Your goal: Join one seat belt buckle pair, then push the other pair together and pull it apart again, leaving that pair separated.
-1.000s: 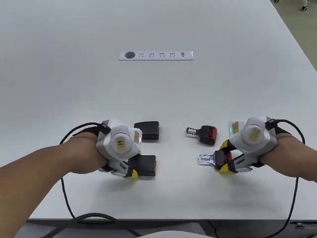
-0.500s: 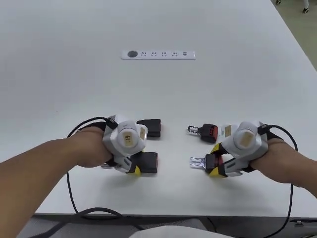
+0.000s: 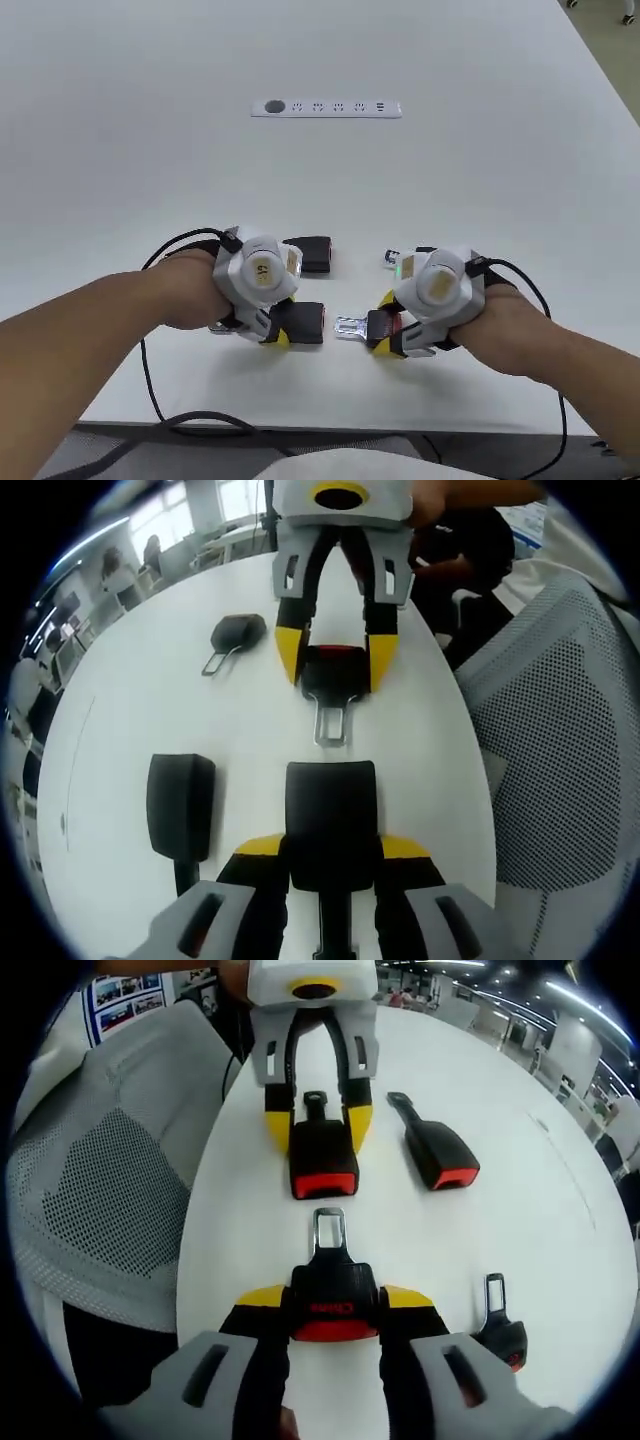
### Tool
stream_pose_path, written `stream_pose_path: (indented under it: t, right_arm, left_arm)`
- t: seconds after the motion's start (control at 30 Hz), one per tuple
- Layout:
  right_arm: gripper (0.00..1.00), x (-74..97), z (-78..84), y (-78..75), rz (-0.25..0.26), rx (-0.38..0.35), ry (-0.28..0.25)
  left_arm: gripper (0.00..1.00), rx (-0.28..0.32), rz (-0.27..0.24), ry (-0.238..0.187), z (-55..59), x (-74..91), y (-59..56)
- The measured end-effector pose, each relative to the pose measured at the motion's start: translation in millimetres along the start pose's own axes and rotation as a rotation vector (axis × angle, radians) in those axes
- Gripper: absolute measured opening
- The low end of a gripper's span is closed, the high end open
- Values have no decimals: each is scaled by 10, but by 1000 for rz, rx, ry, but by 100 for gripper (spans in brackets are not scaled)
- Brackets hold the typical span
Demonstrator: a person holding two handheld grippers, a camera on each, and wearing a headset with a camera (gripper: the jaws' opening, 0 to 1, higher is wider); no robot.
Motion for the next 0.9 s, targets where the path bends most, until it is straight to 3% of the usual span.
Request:
stream_pose_path:
  t: [0.43, 0.77, 0.9]
  right_arm:
    - [33, -51, -171, 10, 8, 61, 50]
    - [33, -113, -162, -20, 4, 9, -36]
    - [32, -127, -164, -25, 0, 23, -50]
  left_arm:
    - [33, 3, -2, 7, 9, -13, 6]
    - [33, -1, -3, 11, -2, -11, 0]
    - [33, -13, 2, 20, -22, -7, -4]
Point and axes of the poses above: the centre of the closed fingertips' face, and the gripper's own axes: x roughly backward along the fingers, y roughly to its left, z roughly out of its underside, the point moved 10 cm from there along x, roughly backward along the fingers, and after that the axes turned 11 degrees about x, right-handed, at the moved point
